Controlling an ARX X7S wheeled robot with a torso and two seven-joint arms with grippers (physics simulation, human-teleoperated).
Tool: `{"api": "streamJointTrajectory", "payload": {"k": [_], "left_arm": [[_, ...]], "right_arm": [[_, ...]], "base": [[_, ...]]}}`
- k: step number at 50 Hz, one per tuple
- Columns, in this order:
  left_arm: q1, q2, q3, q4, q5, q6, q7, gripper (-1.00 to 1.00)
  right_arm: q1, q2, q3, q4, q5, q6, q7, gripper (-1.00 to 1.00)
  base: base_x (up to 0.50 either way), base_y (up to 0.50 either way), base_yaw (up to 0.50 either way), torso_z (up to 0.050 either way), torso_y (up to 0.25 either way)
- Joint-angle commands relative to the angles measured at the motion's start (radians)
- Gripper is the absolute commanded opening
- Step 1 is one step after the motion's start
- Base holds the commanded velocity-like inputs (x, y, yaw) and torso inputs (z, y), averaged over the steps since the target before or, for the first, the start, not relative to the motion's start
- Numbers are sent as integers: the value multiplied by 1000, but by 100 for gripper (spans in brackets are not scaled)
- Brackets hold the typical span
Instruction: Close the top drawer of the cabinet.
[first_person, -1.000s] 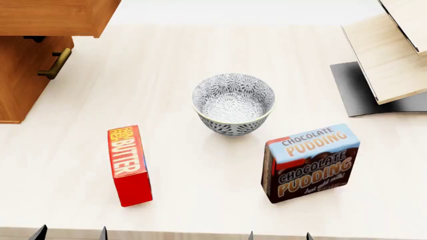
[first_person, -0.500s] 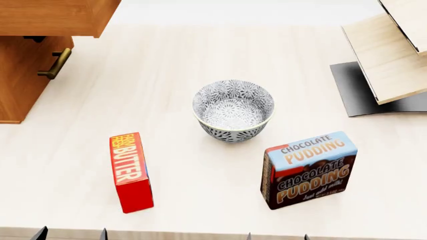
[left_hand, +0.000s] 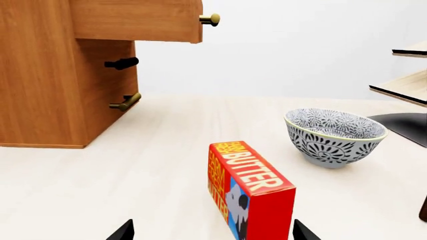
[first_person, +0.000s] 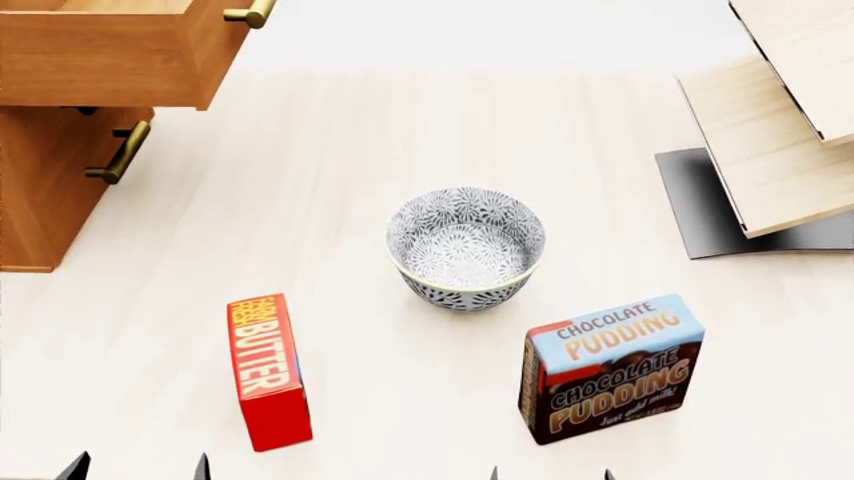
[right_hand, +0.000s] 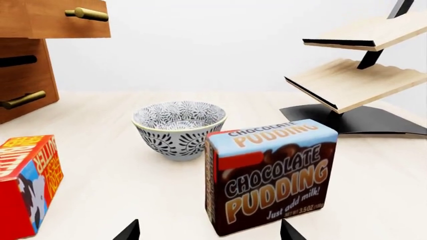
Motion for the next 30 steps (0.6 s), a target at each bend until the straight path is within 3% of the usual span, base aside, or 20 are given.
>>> {"api": "streamJointTrajectory", "payload": {"k": [1, 30], "left_arm": [[-1, -14, 15, 1, -12, 11, -16, 100], [-10, -37, 36, -5, -49, 36, -41, 100]], "right_arm": [[7, 13, -15, 5, 13, -2, 17, 100], [23, 38, -45, 14, 43, -7, 54, 100]], "base": [[0, 0, 0, 50, 0], [0, 0, 0, 50, 0]]}}
